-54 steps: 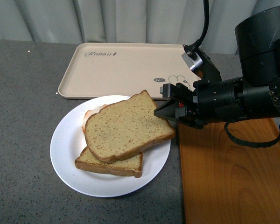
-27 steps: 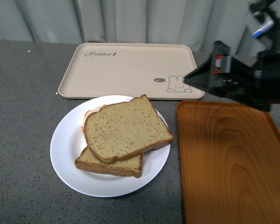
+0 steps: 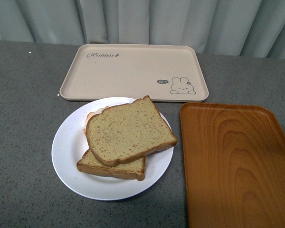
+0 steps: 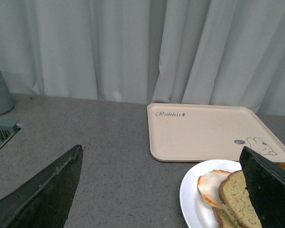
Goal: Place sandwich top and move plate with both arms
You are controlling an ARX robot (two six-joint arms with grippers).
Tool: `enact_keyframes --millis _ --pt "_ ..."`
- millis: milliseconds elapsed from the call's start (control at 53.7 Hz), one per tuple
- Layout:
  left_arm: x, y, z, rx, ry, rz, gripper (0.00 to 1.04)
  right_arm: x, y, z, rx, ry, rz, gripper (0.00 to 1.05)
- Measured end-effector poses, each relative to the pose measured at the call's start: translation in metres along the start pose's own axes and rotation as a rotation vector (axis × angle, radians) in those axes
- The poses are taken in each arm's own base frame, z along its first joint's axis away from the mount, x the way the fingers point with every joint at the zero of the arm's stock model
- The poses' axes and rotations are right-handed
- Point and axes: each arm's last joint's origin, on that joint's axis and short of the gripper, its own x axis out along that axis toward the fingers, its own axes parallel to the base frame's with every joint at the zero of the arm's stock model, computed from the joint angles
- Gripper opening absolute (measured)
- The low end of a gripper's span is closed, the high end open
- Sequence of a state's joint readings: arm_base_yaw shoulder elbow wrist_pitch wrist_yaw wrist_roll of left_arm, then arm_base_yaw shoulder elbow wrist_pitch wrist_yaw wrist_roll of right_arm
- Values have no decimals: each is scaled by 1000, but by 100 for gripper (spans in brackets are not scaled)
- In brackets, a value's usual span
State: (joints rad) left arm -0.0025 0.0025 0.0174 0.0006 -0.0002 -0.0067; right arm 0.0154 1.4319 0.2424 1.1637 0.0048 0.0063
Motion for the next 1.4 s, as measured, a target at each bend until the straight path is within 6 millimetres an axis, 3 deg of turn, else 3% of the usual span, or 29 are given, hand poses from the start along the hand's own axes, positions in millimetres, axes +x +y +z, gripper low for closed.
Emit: enact_keyframes --millis 149,671,1398 --pt "0 0 0 0 0 0 98 -26 -3 3 -2 -9 -13 1" --pt "0 0 0 0 0 0 98 -80 -2 3 -5 -10 -11 1" --pt "0 0 0 0 0 0 98 -113 -2 8 -5 -35 -9 1"
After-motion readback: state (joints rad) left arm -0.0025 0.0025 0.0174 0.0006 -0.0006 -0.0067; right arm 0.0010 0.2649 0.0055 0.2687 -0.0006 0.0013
